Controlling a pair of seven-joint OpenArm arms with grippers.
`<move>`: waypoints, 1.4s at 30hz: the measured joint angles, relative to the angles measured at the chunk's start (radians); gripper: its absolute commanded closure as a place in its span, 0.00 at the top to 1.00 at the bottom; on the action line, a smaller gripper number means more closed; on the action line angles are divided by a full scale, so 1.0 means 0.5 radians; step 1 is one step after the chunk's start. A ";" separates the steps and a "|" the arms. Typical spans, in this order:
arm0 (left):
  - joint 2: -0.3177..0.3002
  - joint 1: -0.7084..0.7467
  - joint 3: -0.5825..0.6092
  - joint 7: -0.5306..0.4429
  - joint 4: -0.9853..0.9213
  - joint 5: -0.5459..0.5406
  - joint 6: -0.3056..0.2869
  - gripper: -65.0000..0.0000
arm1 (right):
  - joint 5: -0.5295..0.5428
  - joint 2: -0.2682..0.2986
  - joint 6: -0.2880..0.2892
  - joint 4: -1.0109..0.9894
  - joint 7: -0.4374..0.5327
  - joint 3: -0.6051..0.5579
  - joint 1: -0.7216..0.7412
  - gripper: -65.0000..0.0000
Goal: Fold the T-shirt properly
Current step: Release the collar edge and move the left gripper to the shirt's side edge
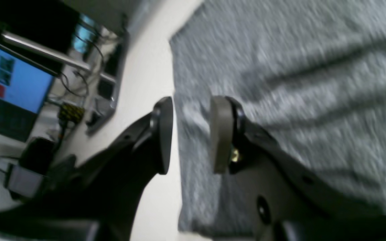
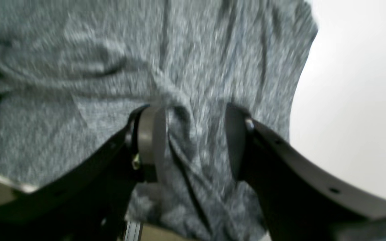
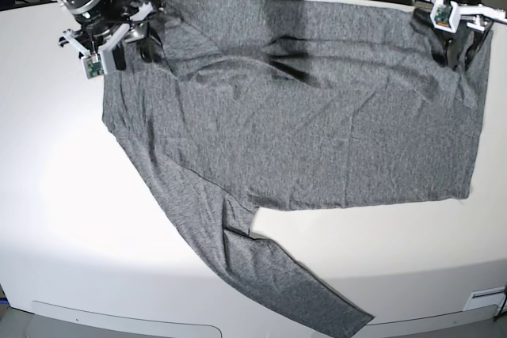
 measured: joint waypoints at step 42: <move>-0.034 -2.706 -0.002 0.702 -2.013 -0.759 -1.611 0.00 | -0.005 -0.404 0.001 0.002 -0.243 0.009 0.938 0.45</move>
